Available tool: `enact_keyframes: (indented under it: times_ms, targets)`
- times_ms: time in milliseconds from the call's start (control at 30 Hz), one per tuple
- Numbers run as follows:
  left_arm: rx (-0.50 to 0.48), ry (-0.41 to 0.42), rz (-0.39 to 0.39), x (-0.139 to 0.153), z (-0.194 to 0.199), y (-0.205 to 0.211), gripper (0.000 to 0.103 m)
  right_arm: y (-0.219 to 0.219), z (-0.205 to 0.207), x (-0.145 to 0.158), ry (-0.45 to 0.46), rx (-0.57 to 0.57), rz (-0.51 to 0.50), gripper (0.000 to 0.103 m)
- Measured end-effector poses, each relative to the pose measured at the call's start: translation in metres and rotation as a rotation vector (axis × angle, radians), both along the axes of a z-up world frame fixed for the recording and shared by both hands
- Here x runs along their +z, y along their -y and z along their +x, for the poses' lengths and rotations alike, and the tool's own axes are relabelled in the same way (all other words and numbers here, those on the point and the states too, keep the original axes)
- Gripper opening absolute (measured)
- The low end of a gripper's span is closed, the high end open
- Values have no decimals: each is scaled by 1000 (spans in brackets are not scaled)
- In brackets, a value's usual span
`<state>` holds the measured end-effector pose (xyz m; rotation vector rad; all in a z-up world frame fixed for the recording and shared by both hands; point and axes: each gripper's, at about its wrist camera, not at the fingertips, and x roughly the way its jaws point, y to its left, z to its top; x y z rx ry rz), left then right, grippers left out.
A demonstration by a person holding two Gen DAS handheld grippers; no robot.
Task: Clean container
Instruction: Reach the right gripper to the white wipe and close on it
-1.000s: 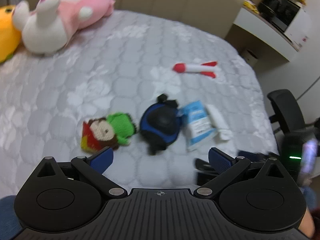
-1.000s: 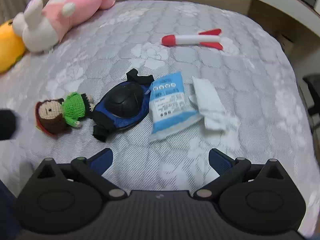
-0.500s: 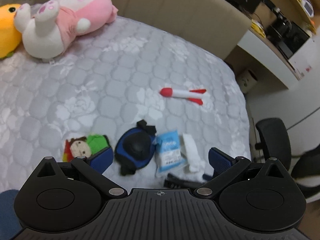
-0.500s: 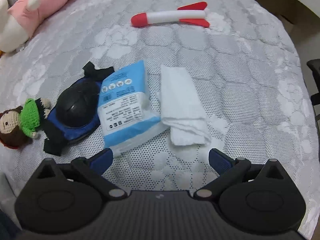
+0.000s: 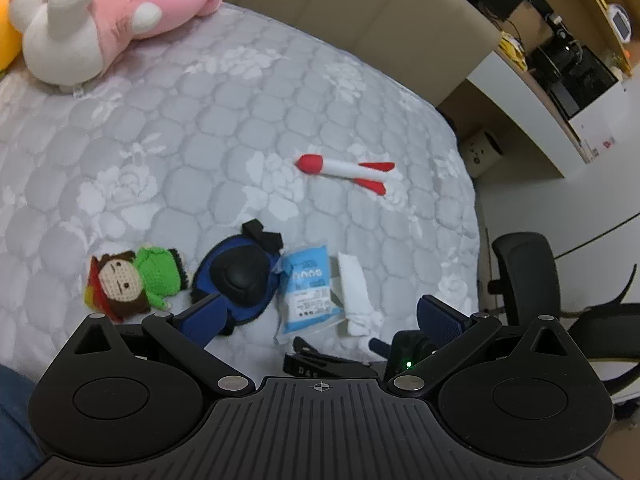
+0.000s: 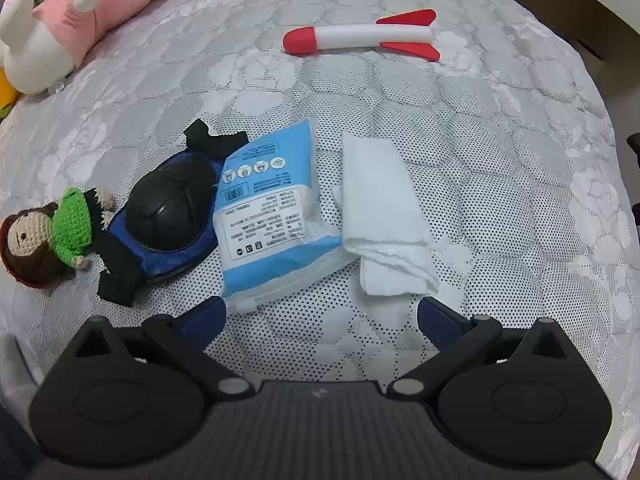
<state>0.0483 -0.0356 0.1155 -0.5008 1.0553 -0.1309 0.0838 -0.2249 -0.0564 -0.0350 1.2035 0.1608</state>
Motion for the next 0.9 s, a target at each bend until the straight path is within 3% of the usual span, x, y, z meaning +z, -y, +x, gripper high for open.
enact_keyframes:
  times_ms: [467, 667, 700, 833, 900]
  targets:
    - [-52, 22, -27, 2, 0, 2, 103, 1, 8, 5, 9, 2, -5, 103]
    - [-222, 118, -12, -28, 17, 5, 103, 9, 7, 22, 134, -16, 39, 103]
    - [-236, 107, -2, -45, 24, 3, 103, 10, 8, 25, 159, -21, 34, 103]
    - [-148, 69, 49, -105, 53, -12, 103, 24, 20, 21, 151, -97, -5, 103]
    - [-136, 38, 94, -130, 61, -15, 103, 39, 26, 19, 121, -164, 39, 103]
